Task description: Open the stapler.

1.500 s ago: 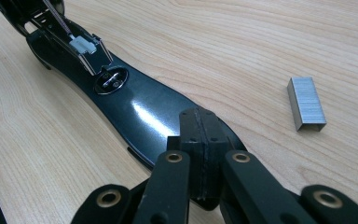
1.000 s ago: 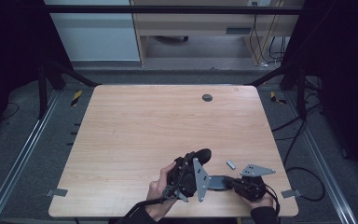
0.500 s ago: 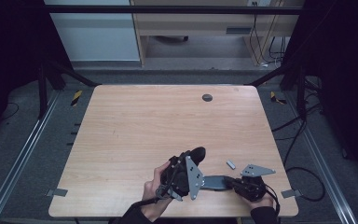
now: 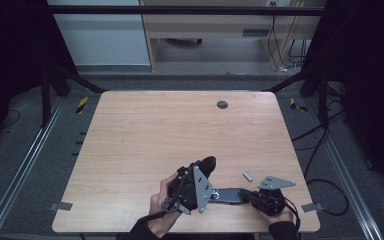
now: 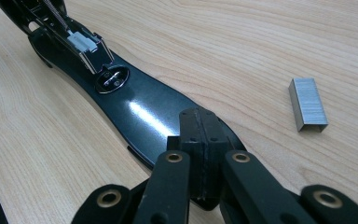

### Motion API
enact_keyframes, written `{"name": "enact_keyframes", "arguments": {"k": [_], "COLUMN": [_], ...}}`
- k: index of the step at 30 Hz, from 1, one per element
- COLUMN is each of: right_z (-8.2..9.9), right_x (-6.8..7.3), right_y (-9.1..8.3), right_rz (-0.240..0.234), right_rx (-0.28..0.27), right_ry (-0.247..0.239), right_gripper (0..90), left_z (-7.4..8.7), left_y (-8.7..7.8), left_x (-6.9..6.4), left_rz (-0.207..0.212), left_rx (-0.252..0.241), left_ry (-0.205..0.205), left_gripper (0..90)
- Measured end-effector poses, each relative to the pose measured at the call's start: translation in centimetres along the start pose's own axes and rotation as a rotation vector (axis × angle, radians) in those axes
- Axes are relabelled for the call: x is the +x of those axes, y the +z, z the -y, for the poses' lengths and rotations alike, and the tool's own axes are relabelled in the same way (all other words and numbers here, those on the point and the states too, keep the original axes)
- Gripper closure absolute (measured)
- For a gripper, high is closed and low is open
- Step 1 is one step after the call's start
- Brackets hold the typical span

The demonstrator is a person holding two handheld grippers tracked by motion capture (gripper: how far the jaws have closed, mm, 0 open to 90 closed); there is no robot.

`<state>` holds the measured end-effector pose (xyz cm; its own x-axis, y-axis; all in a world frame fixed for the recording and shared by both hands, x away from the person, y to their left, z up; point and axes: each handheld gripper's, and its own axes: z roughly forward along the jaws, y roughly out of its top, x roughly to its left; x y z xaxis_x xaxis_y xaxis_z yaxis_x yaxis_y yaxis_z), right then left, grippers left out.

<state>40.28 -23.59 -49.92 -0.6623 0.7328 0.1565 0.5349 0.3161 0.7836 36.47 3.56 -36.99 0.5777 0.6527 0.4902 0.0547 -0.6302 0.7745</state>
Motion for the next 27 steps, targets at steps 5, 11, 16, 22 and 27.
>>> {"name": "enact_keyframes", "arguments": {"k": [5, 11, 16, 22, 27], "right_z": [0.0, 0.0, 0.0, 0.0, 0.0], "right_x": [0.0, 0.0, 0.0, 0.0, 0.0], "right_y": [0.0, 0.0, 0.1, 0.0, 0.0], "right_rz": [0.004, 0.002, 0.002, 0.004, 0.003], "right_rx": [-0.002, -0.002, -0.003, -0.003, -0.002], "right_ry": [-0.004, -0.005, -0.007, -0.014, -0.011], "right_gripper": [90.0, 90.0, 90.0, 90.0, 90.0], "left_z": [0.2, 0.4, 0.7, 1.1, 1.4], "left_y": [-0.2, -0.5, -0.8, -1.2, -1.6], "left_x": [0.3, 0.8, 1.1, 1.8, 2.2], "left_rz": [-0.001, 0.002, -0.002, -0.004, -0.012], "left_rx": [-0.004, -0.008, -0.012, -0.017, -0.02], "left_ry": [-0.011, -0.039, -0.046, -0.072, -0.08], "left_gripper": [57.3, 57.3, 57.1, 56.7, 56.3]}}
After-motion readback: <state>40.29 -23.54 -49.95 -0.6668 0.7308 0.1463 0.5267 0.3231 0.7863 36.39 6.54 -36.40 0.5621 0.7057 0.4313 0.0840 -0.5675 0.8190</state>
